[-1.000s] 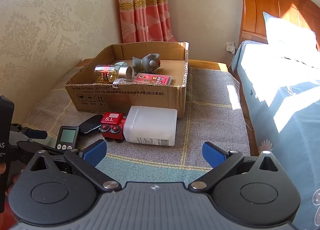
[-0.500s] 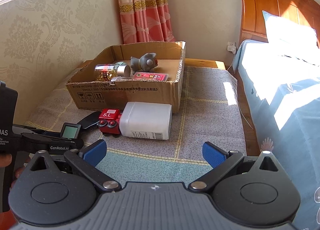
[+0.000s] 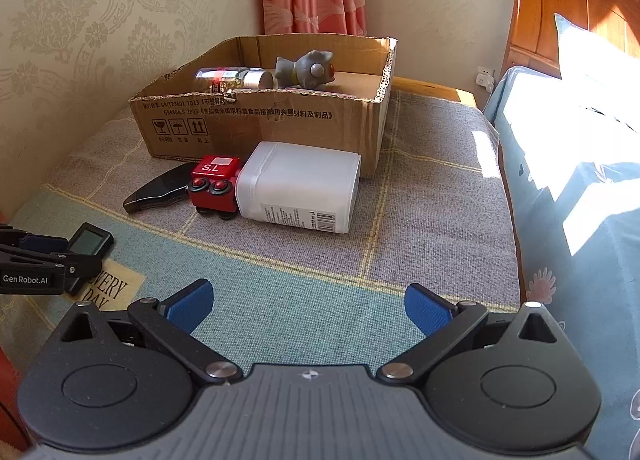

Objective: Organize rigid objects
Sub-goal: 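Hold the timer in the left tool while the right tool grasps the white plastic bottle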

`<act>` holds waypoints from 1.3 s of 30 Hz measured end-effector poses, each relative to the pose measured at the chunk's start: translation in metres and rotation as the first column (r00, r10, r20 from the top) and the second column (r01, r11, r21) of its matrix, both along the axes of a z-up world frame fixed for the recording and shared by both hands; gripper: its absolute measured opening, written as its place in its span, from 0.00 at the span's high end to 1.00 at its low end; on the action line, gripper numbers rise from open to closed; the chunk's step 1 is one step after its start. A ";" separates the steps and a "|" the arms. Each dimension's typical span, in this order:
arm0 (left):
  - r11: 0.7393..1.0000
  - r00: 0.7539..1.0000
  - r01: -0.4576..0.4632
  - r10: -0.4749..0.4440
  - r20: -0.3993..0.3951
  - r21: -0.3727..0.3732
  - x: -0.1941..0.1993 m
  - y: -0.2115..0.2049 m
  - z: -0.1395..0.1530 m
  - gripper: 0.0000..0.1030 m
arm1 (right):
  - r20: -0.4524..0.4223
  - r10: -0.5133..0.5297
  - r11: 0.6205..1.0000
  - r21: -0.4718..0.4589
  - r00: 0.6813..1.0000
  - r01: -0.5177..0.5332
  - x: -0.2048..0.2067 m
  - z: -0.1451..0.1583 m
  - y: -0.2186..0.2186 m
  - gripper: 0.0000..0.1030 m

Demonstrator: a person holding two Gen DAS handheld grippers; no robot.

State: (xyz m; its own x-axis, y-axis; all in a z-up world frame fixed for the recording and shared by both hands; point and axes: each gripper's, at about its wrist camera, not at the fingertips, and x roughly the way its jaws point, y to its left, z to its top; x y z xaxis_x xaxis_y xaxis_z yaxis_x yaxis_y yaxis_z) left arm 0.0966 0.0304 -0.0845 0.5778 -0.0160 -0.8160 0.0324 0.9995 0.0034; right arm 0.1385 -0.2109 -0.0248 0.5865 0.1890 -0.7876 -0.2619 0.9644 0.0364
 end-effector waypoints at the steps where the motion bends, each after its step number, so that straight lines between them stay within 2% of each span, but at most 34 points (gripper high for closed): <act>1: 1.000 1.000 0.002 -0.002 0.008 0.010 -0.001 -0.001 0.000 0.46 | 0.004 -0.005 1.000 0.007 1.000 0.005 0.004 0.000 0.001 0.00; 4: 0.999 1.000 0.006 -0.008 0.026 0.046 -0.001 -0.003 -0.001 0.35 | 0.039 -0.030 0.999 0.030 0.999 0.028 0.018 0.006 0.006 0.00; 6: 0.998 0.999 0.009 -0.011 0.037 0.063 0.000 -0.003 -0.003 0.24 | 0.065 -0.052 0.998 0.046 0.997 0.049 0.030 0.010 0.011 0.00; 11: 1.000 0.999 0.000 -0.002 0.042 0.031 0.000 0.005 -0.006 0.20 | 0.079 -0.086 0.996 0.034 0.993 0.083 0.060 0.005 0.029 0.00; 15: 1.000 0.999 0.004 -0.005 0.047 0.028 0.001 0.007 -0.006 0.18 | 0.073 -0.103 0.993 -0.058 0.992 0.107 0.077 -0.011 0.047 0.00; 17: 1.000 0.999 0.005 -0.007 0.050 0.026 0.001 0.007 -0.007 0.18 | 0.073 -0.120 0.987 -0.096 0.990 0.126 0.078 -0.016 0.047 0.00; 21: 1.000 0.998 -0.006 0.005 0.060 0.017 -0.004 0.010 -0.007 0.18 | 0.044 -0.157 0.983 -0.085 0.987 0.160 0.073 -0.020 0.032 0.00; 25: 1.000 0.996 0.006 -0.007 0.087 0.016 -0.007 0.008 -0.007 0.22 | 0.034 -0.153 0.983 -0.093 0.988 0.156 0.068 -0.022 0.023 0.00; 27: 1.000 0.996 0.007 -0.007 0.094 0.003 -0.009 0.008 -0.007 0.30 | 0.034 -0.146 0.984 -0.100 0.989 0.149 0.068 -0.021 0.023 0.00; 36: 1.000 0.991 0.010 -0.009 0.132 -0.011 -0.015 0.000 -0.007 0.48 | 0.043 -0.114 0.987 -0.110 0.993 0.118 0.069 -0.018 0.029 0.00; 39: 1.000 0.990 0.022 -0.020 0.138 -0.012 -0.011 0.000 -0.007 0.50 | 0.038 -0.104 0.988 -0.110 0.994 0.108 0.071 -0.018 0.030 0.00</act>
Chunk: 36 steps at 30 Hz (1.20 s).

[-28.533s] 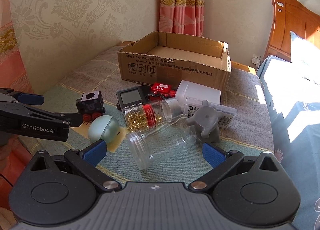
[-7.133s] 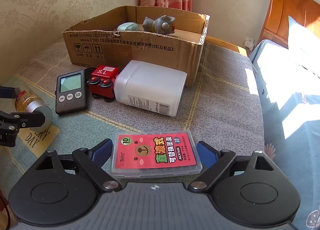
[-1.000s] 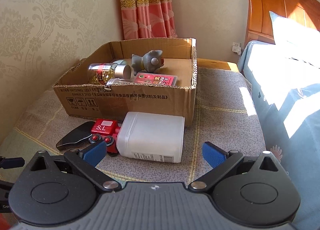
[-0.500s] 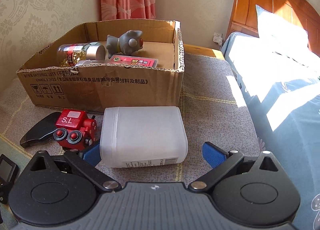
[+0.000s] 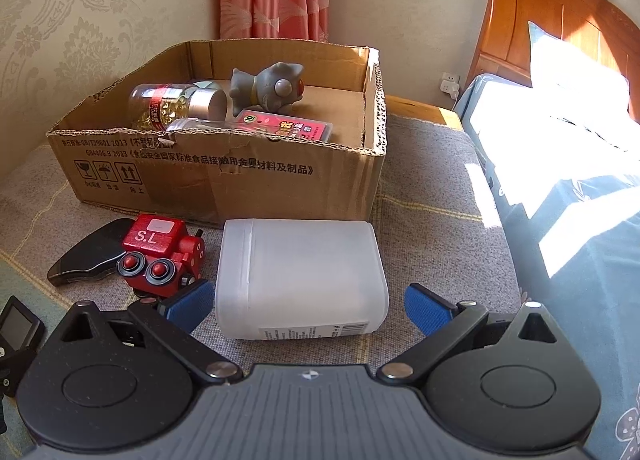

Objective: Organize rigid objects
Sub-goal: 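Hold the timer in the left tool while the right tool grasps the white plastic bottle, then carry the white bottle with the right tool into the box and release it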

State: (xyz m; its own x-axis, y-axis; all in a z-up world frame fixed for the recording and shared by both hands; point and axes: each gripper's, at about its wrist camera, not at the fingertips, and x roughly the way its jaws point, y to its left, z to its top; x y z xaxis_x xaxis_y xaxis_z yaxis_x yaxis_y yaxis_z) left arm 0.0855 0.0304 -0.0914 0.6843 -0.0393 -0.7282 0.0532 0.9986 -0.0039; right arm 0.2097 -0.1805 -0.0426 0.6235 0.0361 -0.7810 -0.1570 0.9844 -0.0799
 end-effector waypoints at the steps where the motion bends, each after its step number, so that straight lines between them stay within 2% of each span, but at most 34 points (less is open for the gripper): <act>1: 1.000 1.000 0.001 -0.001 0.002 -0.002 0.002 0.000 0.000 0.50 | -0.003 0.005 1.000 0.001 1.000 -0.005 0.001 0.000 0.001 0.00; 14: 1.000 1.000 -0.012 0.012 -0.008 -0.003 0.003 0.000 0.000 0.49 | -0.028 0.017 1.000 -0.021 0.999 -0.018 0.012 -0.003 0.008 0.00; 21: 1.000 1.000 0.007 -0.007 -0.014 -0.002 0.002 0.000 0.000 0.50 | -0.055 0.020 0.998 -0.058 0.998 -0.024 0.015 -0.007 0.012 0.14; 36: 0.998 0.997 0.067 -0.066 -0.026 0.014 0.008 0.004 0.008 0.50 | -0.059 0.110 0.994 -0.016 0.992 -0.111 0.001 0.016 0.002 0.16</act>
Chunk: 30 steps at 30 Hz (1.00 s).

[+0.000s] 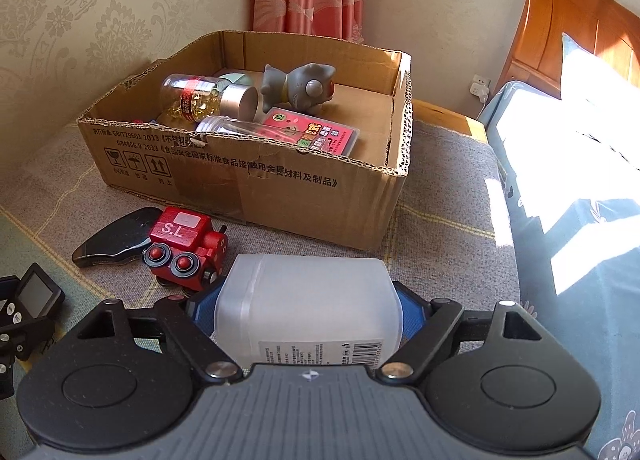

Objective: Organize rigid objects
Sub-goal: 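Carry the white bottle with the right tool into the box and release it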

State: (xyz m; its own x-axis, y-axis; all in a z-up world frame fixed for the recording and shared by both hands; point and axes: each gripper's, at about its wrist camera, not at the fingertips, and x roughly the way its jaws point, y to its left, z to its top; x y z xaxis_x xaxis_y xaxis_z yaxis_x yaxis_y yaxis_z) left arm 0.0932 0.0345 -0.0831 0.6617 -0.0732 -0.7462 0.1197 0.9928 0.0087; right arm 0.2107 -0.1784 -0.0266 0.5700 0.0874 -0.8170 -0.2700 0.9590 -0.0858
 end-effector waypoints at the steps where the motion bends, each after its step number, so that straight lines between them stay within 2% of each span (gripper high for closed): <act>1: 1.000 1.000 -0.005 0.005 -0.002 -0.002 0.000 0.001 0.000 0.50 | -0.005 0.001 1.000 -0.003 1.000 -0.001 -0.001 -0.001 0.000 0.16; 16: 1.000 1.000 -0.001 0.000 -0.026 -0.009 0.003 0.003 -0.004 0.50 | -0.080 0.003 0.999 -0.052 0.997 -0.007 0.005 -0.021 0.006 0.14; 22: 1.000 1.000 0.014 -0.014 -0.013 -0.013 0.003 0.004 0.001 0.50 | -0.068 0.011 0.999 -0.050 0.998 -0.015 0.002 -0.013 0.005 0.16; 30: 0.999 0.999 0.038 -0.038 -0.005 -0.018 0.003 0.002 0.012 0.50 | -0.017 0.055 0.998 -0.025 0.998 -0.056 -0.009 0.018 0.005 0.16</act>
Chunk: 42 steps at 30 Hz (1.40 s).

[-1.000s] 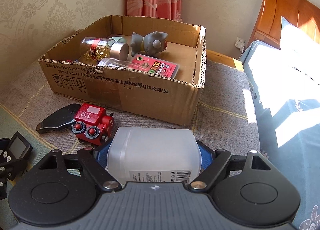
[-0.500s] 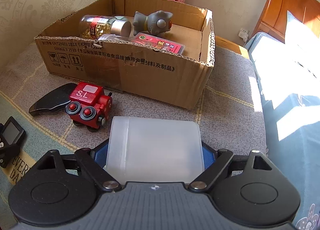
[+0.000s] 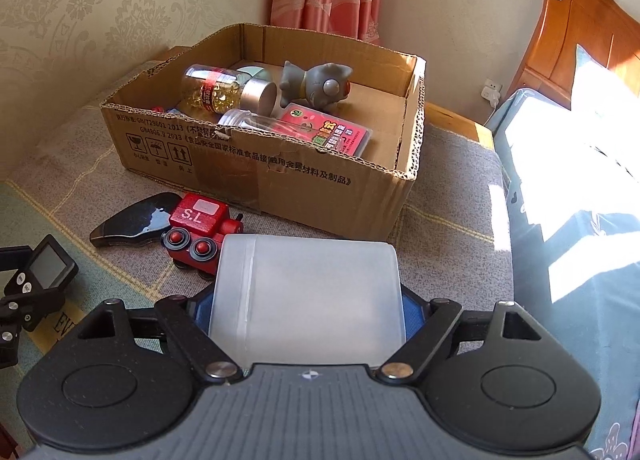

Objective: Organize rigid objects
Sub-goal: 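Carry the white bottle with the right tool into the box and release it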

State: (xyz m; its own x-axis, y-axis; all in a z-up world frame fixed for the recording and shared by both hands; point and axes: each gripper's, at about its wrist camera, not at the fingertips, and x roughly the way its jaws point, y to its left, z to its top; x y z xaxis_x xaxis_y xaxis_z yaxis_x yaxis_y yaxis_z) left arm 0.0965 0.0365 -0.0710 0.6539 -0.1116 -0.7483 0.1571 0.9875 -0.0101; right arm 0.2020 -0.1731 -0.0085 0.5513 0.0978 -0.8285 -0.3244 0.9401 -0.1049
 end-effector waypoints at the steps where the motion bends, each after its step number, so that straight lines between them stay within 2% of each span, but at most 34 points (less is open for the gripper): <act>1: 1.000 1.000 0.003 -0.003 0.003 0.001 0.000 0.000 0.001 0.50 | 0.008 0.009 1.000 0.005 1.000 -0.009 -0.001 0.006 0.000 0.16; 7: 1.000 1.000 0.007 -0.007 0.026 0.001 0.000 -0.001 0.009 0.50 | 0.077 0.040 0.998 0.036 0.996 -0.042 0.006 0.041 0.002 0.16; 12: 1.000 0.999 -0.006 0.007 0.037 -0.006 0.004 0.002 0.014 0.50 | 0.125 0.031 0.998 0.044 0.992 -0.037 0.032 0.057 0.003 0.16; 18: 1.000 0.999 -0.027 0.027 0.047 -0.006 0.009 0.006 0.018 0.50 | 0.142 -0.013 0.998 0.063 0.990 0.004 0.082 0.058 0.006 0.16; 23: 0.999 0.998 -0.040 0.040 0.050 -0.002 0.013 0.007 0.019 0.50 | 0.146 -0.058 0.996 0.082 0.988 0.046 0.120 0.046 0.009 0.15; 25: 0.999 0.998 -0.039 0.039 0.051 -0.002 0.014 0.008 0.020 0.50 | 0.147 -0.090 0.992 0.099 0.985 0.075 0.129 0.041 0.005 0.01; 26: 0.999 0.998 -0.039 0.039 0.051 0.000 0.015 0.008 0.021 0.50 | 0.147 -0.108 0.990 0.105 0.983 0.093 0.129 0.040 0.003 0.00; 29: 0.999 0.998 -0.033 0.033 0.051 0.002 0.017 0.007 0.022 0.50 | 0.128 -0.117 0.984 0.151 0.985 0.098 0.120 0.040 -0.005 0.00; 34: 1.000 0.998 -0.023 0.022 0.062 0.007 0.024 0.004 0.029 0.50 | 0.092 -0.153 0.979 0.151 0.984 0.138 0.091 0.041 -0.011 0.00; 42: 1.000 0.997 0.000 -0.001 0.080 0.015 0.042 -0.007 0.050 0.50 | 0.060 -0.187 0.970 0.167 0.980 0.175 0.022 0.035 -0.015 0.00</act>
